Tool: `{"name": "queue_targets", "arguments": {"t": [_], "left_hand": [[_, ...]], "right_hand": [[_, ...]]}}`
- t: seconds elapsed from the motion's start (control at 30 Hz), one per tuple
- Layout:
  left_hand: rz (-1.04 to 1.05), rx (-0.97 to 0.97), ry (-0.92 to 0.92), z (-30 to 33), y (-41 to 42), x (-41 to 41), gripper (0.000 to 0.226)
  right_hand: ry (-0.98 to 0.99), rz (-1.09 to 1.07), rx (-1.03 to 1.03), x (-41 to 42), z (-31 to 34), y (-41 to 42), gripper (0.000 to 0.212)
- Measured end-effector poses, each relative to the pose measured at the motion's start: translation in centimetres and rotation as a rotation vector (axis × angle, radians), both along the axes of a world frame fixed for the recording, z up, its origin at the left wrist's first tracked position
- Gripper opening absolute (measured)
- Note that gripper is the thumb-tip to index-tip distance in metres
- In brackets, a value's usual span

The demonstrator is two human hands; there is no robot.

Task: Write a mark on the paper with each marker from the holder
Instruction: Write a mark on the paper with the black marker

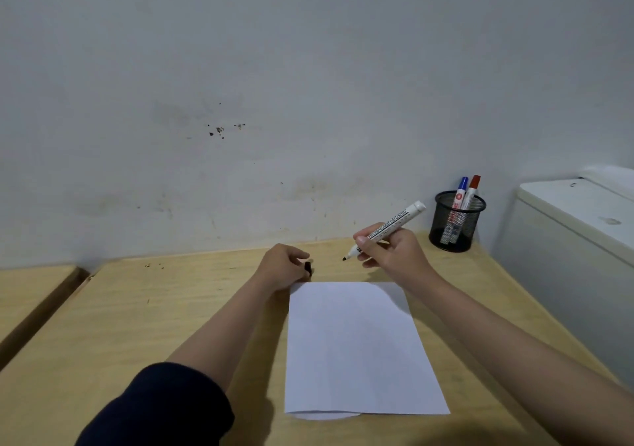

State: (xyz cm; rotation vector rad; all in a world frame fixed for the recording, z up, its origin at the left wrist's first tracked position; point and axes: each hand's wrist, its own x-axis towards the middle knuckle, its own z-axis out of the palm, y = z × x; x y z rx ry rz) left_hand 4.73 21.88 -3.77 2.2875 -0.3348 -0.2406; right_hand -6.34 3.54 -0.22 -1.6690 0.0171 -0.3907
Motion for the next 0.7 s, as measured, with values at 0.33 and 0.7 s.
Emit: {"name": "queue_targets", "arguments": {"t": [0.33,0.7], "left_hand": [[-0.011,-0.245,-0.007,0.1,4.4,-4.7,0.015],[-0.119,-0.106,-0.235,-3.0,6.0,-7.5,0.024]], "right_hand": [[0.021,-0.018,0.143,0.1,-0.8,3.3,0.009],[0.222,-0.060,0.186,2.1,-3.2,8.5,0.022]]}}
